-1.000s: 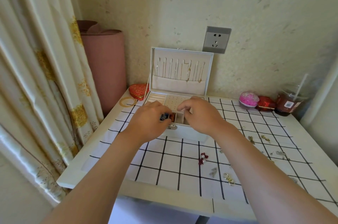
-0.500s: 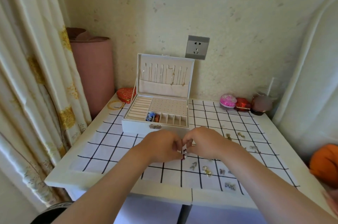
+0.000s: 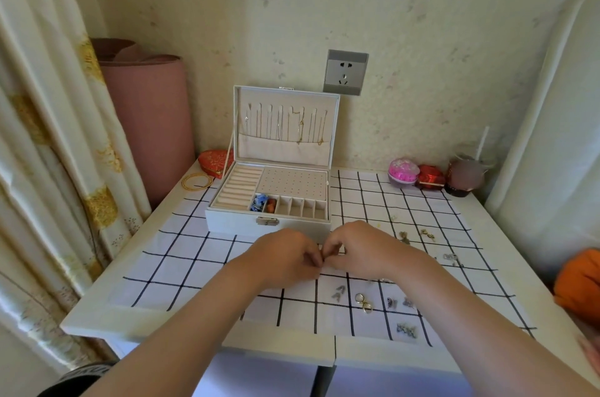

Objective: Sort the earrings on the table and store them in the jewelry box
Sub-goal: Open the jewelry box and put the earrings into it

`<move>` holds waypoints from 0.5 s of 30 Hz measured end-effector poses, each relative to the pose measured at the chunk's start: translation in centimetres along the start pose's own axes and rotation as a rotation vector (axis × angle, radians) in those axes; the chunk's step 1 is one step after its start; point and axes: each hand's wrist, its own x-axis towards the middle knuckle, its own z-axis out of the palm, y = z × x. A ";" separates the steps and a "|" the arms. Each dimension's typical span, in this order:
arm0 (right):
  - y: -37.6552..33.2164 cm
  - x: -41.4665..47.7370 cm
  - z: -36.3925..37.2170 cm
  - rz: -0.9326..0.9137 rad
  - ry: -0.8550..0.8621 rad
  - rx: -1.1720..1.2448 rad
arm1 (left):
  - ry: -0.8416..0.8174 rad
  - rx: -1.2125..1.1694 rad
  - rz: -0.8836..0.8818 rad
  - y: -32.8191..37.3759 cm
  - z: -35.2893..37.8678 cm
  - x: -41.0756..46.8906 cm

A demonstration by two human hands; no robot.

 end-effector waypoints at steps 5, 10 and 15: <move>-0.3 0.2 -0.6 0.005 0.096 0.181 | 0.020 -0.095 -0.024 -1.1 -0.9 -0.3; -1.5 0.8 -1.1 0.026 0.253 0.586 | 0.184 -0.376 -0.101 -1.3 -2.5 -0.3; -2.8 1.4 -2.0 0.035 0.291 0.928 | 0.321 -0.660 -0.118 -0.8 -3.8 0.0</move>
